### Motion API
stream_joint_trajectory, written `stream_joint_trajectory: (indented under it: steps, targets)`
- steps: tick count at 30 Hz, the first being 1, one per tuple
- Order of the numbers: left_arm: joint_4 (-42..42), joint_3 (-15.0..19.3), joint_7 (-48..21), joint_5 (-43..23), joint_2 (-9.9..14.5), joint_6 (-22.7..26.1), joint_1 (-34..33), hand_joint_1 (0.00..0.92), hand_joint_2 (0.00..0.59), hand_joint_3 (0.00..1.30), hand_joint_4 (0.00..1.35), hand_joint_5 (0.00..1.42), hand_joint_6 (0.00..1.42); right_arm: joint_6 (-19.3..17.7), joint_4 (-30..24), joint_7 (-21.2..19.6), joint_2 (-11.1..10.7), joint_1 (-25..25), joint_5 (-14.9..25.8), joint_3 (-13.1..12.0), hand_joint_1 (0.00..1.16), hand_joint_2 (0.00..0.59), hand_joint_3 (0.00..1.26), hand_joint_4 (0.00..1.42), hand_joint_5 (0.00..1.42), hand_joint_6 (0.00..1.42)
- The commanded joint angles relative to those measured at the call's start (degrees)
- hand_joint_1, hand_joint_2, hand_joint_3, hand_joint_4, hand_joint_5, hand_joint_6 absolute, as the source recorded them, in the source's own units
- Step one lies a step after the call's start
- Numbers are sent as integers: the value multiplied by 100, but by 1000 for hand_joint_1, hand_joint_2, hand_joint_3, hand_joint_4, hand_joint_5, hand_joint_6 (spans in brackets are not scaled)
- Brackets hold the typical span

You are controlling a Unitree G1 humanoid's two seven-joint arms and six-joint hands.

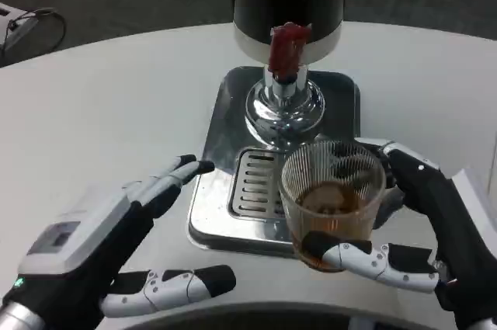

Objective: Grasp the cup under the faucet to collect the drink, then remove the cup.

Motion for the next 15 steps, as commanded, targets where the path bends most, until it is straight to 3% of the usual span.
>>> stream_joint_trajectory:
  steps: [1,15]
  targets:
    - [-296,-27,34,236,38,-121,263,0,42,75,0,31,128,-338,-402,69,-10,87,204,-114,918,180,746,842,962,820]
    - [-903,-59,-36,382,5,-182,808,0,43,44,0,2,109,-613,-863,419,-128,581,474,-287,919,179,756,853,979,842]
